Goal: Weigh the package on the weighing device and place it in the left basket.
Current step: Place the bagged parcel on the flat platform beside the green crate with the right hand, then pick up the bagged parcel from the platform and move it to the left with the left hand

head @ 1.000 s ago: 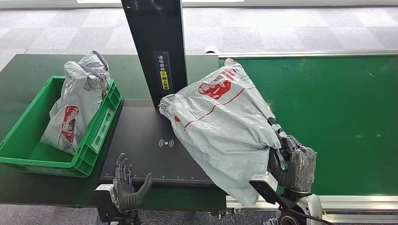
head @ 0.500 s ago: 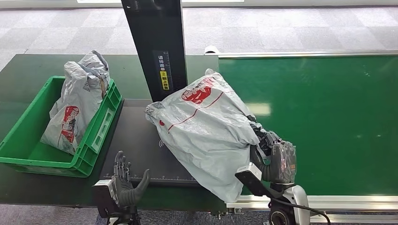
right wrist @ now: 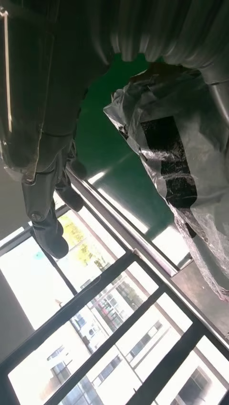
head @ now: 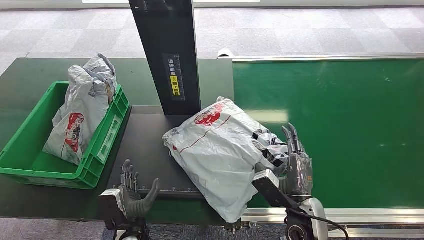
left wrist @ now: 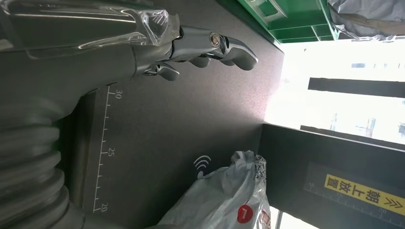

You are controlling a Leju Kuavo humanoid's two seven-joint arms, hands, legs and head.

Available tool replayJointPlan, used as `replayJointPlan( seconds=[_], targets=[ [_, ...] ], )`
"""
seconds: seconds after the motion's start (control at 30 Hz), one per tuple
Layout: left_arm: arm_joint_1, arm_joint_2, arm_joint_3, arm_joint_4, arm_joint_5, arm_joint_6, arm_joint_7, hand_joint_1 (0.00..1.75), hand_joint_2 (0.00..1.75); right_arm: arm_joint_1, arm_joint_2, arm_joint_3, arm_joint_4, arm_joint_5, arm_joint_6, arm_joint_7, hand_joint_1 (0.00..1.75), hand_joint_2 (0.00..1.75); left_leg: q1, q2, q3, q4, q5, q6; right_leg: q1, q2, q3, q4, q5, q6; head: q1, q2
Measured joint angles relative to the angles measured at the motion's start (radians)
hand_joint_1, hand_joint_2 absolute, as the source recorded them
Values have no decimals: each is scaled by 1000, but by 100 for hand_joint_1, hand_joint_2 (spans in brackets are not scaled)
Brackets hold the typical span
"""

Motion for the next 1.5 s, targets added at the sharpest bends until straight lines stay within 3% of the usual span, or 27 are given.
replayJointPlan(
  seconds=[0.5, 0.63, 0.87, 1.1, 1.23, 1.33, 1.5],
  targets=[
    [-16, -3, 33, -14, -35, -14, 11, 0, 175, 7, 8, -31, 21, -120, 54, -97, 0, 175, 0, 0, 0, 0, 0, 0, 0, 0, 0, 0, 0, 0, 0, 0],
    [-39, 6, 36, -48, -125, -36, -4, 0, 175, 8, 19, -31, 22, -127, 46, -136, 0, 175, 0, 0, 0, 0, 0, 0, 0, 0, 0, 0, 0, 0, 0, 0],
    [-194, 20, -43, -104, -392, -149, 79, 0, 175, -7, 47, -5, 23, -131, 45, -168, 0, 175, 0, 0, 0, 0, 1, 0, 0, 0, 1, 0, 1, 0, 0, 0],
    [-312, 7, -154, -107, -612, -125, 134, 0, 175, -25, 68, 10, 23, -145, 49, -203, 0, 175, 0, -1, 0, 1, 1, 0, -1, 0, -1, 0, 1, 0, 0, 0],
    [-403, -17, -202, -87, -787, -125, 234, 0, 175, -37, 72, 14, -9, -180, 36, -221, 0, 175, 0, -1, -1, 1, 1, 0, -1, 0, -1, 0, 1, 0, 0, 0],
    [-493, -43, -218, 10, -855, -149, 294, 0, 175, -42, 70, 13, -50, -207, 18, -218, 0, 175, 0, 0, 0, 1, 1, 0, -1, 0, 0, 0, 2, 0, 0, 0],
    [-643, -91, -219, 327, -898, -186, 301, 0, 175, -42, 65, 0, -112, -239, 19, -214, 0, 175, 0, 0, 0, 1, 2, 1, -1, 1, 0, 0, 3, 0, 0, 0]
  ],
)
